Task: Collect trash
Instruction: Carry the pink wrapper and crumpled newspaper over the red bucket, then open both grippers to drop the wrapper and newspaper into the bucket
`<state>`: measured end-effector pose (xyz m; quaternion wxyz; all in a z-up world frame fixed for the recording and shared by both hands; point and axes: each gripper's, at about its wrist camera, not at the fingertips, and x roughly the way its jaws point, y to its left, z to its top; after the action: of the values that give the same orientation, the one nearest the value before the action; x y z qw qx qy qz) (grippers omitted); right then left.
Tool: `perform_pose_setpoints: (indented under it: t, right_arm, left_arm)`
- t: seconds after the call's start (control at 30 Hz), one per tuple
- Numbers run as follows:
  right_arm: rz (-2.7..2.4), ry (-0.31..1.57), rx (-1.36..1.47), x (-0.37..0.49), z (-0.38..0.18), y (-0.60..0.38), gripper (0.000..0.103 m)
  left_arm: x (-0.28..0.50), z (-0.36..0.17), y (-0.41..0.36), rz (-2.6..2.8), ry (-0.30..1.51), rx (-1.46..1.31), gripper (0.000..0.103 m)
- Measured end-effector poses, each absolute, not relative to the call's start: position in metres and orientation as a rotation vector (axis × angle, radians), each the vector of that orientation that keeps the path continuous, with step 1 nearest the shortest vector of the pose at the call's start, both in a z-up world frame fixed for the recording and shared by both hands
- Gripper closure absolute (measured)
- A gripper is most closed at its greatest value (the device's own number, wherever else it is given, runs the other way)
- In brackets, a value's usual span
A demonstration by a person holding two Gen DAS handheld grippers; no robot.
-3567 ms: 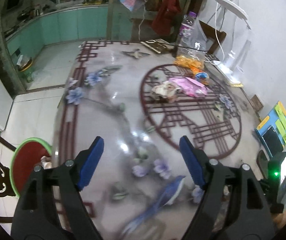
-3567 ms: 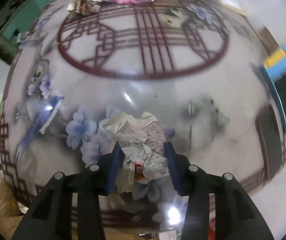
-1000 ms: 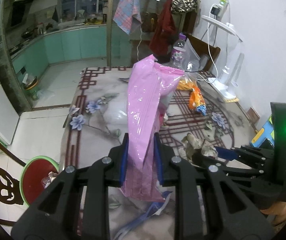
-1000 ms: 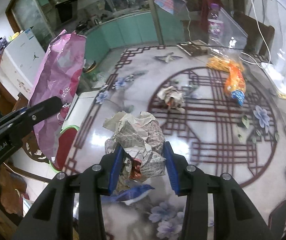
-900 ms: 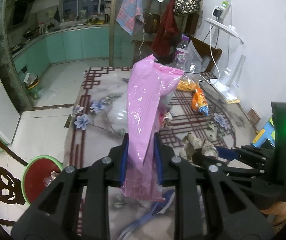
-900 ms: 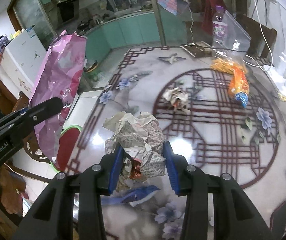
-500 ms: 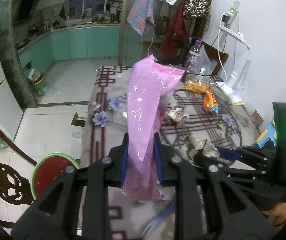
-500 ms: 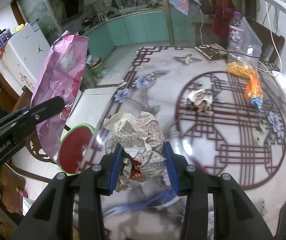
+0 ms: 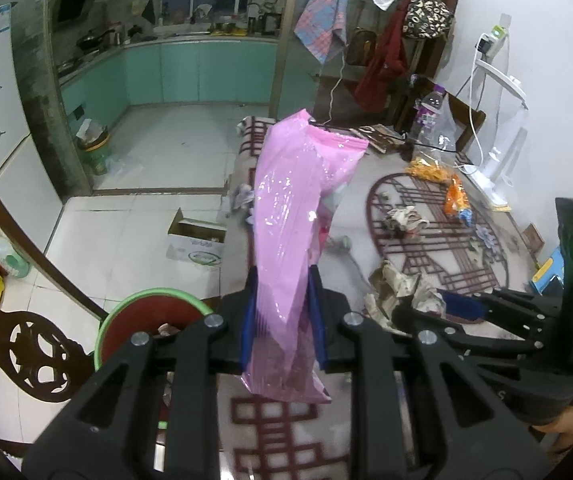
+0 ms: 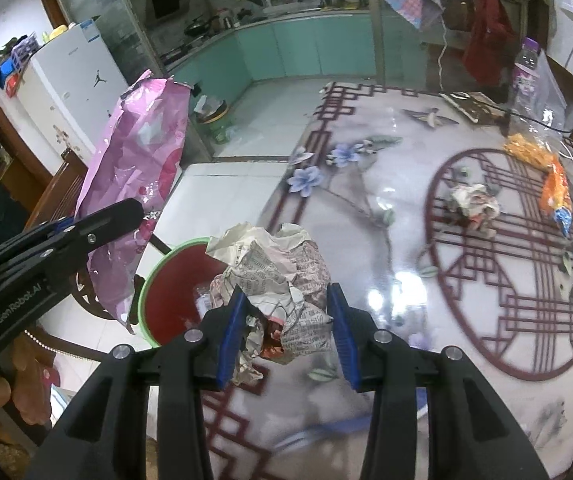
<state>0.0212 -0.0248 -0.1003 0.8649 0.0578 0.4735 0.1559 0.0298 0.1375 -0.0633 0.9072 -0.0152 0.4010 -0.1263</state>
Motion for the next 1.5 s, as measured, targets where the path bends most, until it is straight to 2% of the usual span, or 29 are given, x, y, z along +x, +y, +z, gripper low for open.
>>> perform_pose_setpoints:
  t: [0.83, 1.5]
  right_arm:
    - [0.475, 1.051, 0.004, 0.035, -0.12, 0.094, 0.063]
    - [0.533, 1.129, -0.049, 0.06, -0.153, 0.151, 0.063]
  left_arm:
    - [0.027, -0.095, 0.258, -0.085, 0.9, -0.118, 0.081]
    - [0.045, -0.142, 0.309, 0.0, 1.006, -0.143, 0.08]
